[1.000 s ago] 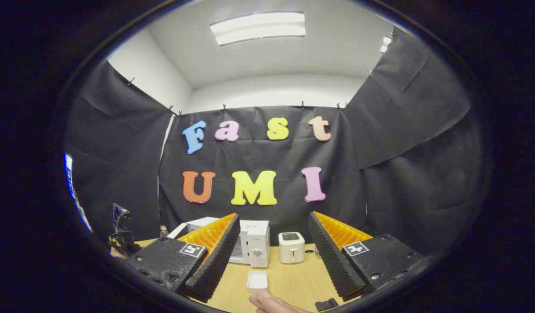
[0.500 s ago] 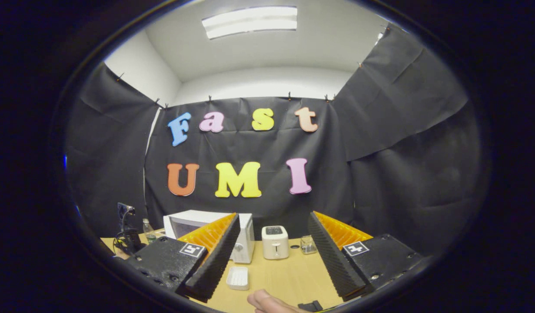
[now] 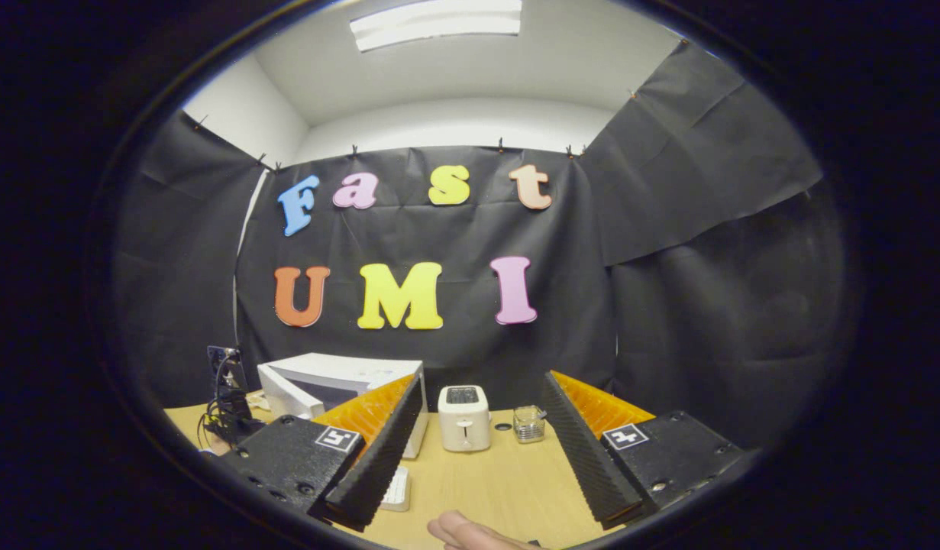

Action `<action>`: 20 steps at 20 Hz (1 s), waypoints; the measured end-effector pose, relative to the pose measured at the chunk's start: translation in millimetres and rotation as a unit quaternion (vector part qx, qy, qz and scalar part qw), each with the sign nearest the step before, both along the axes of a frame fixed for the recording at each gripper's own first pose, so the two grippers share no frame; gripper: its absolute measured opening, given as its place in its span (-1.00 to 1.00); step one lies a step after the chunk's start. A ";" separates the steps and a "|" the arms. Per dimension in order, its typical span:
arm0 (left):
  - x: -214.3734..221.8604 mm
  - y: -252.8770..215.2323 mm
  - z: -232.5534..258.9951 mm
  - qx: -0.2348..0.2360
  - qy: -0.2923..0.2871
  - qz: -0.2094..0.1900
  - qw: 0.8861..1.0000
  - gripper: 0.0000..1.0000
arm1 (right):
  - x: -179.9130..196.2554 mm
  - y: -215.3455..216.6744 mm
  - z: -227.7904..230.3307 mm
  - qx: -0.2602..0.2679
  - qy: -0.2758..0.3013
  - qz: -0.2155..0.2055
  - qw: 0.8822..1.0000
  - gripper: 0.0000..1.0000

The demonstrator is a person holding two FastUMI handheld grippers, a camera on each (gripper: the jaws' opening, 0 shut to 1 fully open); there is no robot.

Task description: Open the microwave oven with the left hand, put the food in, and close the microwave oven.

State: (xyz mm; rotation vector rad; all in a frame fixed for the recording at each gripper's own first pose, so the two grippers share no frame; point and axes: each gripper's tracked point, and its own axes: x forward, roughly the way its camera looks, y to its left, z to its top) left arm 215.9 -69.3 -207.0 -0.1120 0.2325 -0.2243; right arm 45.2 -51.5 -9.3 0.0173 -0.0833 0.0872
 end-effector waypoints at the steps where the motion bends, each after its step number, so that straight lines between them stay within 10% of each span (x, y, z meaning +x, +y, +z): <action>1: 6.6 -5.9 0.3 -0.002 0.000 -0.002 1.000 -1.00 | 7.3 -2.2 -4.8 0.000 0.009 0.000 1.000 1.00; 13: 72.8 -47.0 -9.4 -0.012 0.010 -0.005 1.000 -1.00 | 74.6 7.5 -26.1 0.022 0.017 0.034 0.999 1.00; 14: 77.3 -48.1 -9.7 -0.014 0.013 -0.004 1.000 -0.75 | 78.5 8.8 -28.6 0.020 0.016 0.035 0.999 1.00; 19: 84.6 -50.1 -6.5 -0.004 0.011 0.001 1.000 -1.00 | 94.8 19.2 -33.8 0.022 0.014 0.044 0.999 0.80; 20: 85.8 -50.7 -5.5 0.001 0.009 0.004 1.000 -0.75 | 97.9 20.4 -37.7 0.023 0.017 0.046 0.999 0.80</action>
